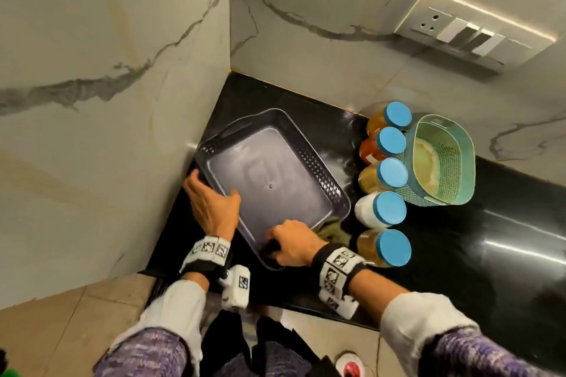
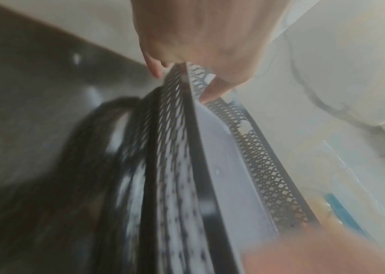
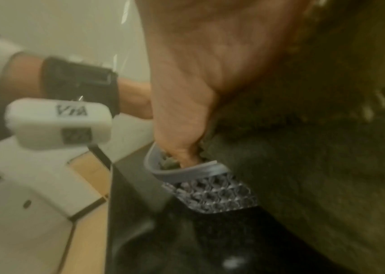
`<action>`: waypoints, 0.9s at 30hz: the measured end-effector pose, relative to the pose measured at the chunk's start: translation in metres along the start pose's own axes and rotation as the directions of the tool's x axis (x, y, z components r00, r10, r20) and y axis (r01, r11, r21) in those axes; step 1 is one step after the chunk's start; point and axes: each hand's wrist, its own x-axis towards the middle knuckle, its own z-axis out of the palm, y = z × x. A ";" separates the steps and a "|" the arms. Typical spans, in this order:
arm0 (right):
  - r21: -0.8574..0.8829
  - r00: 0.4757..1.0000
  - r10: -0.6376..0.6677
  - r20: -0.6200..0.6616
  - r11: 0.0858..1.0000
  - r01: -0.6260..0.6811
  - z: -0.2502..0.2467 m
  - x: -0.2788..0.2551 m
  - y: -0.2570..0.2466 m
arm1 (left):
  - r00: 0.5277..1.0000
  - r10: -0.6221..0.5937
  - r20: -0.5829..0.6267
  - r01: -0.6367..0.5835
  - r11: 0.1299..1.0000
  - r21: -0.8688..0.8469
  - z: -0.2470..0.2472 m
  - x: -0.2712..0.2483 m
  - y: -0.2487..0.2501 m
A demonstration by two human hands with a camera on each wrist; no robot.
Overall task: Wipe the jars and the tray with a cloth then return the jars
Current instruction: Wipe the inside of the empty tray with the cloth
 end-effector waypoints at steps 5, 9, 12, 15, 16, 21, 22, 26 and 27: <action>-0.251 0.993 0.018 0.117 0.968 0.012 -0.022 -0.024 0.045 | 0.983 0.181 0.009 -0.181 0.978 0.109 0.005 0.064 0.024; -0.345 0.993 0.047 0.107 0.939 -0.008 -0.030 -0.029 0.062 | 0.920 0.128 0.370 -0.209 0.960 0.189 0.014 0.102 0.024; -0.369 0.995 0.068 0.068 0.929 -0.038 -0.031 -0.030 0.068 | 0.892 0.176 0.417 -0.270 0.946 0.179 0.016 0.106 0.000; -0.364 0.992 0.126 0.007 0.924 -0.115 -0.038 -0.026 0.077 | 0.932 0.267 0.245 -0.302 0.947 0.114 0.011 0.093 -0.018; -0.367 0.989 0.150 -0.020 0.918 -0.147 -0.042 -0.023 0.080 | 0.939 0.295 0.177 -0.316 0.943 0.105 0.008 0.089 -0.020; -0.234 0.937 0.305 -0.169 0.911 -0.338 -0.043 -0.010 0.077 | 0.943 0.331 -0.023 -0.329 0.943 0.055 -0.001 0.073 -0.019; -0.141 0.910 0.366 -0.196 0.908 -0.395 -0.035 -0.010 0.072 | 0.946 0.321 -0.037 -0.319 0.946 0.048 -0.001 0.072 -0.019; 0.423 0.705 0.643 -0.298 0.751 -0.507 0.007 -0.019 0.038 | 0.964 0.261 -0.054 -0.260 0.965 0.019 0.001 0.068 -0.020; 0.515 0.667 0.685 -0.292 0.700 -0.494 0.014 -0.019 0.026 | 0.963 0.264 -0.056 -0.264 0.964 0.015 0.002 0.065 -0.021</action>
